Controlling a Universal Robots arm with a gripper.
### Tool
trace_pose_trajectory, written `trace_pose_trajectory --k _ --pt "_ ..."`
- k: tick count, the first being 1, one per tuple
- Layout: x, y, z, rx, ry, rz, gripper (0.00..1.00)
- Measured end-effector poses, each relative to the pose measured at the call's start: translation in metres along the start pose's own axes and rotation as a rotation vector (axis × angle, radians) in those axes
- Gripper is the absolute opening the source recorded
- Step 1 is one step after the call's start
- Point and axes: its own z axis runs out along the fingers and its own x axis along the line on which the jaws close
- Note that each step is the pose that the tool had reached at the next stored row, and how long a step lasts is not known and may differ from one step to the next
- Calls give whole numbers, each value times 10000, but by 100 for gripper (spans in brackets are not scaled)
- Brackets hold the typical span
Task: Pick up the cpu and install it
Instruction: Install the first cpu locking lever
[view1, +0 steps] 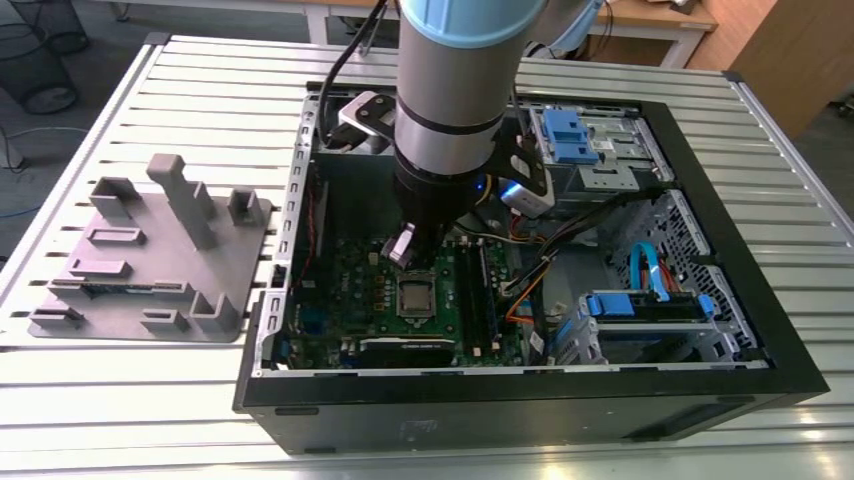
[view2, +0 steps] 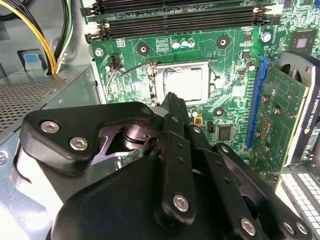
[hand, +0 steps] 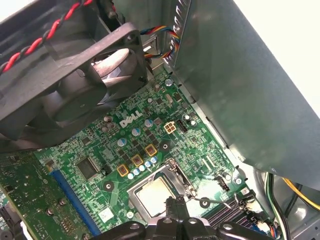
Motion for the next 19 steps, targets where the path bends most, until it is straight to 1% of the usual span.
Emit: trace_pose_trajectory --k 2,3,6,7,11,13,16,19 --pt "0 0 -11 0 3 0 11" --pt "0 1 -20 -3 -4 0 11" --pt "-2 2 -60 -11 -18 0 11" --pt "-2 2 -71 -18 -32 -1 11" --pt "-3 4 -80 -93 -178 -2 11" --pt "-9 6 -79 -113 -227 -5 11" --pt "-20 15 -79 -122 -256 -5 11" --pt "-25 19 -99 -123 -258 -5 11"
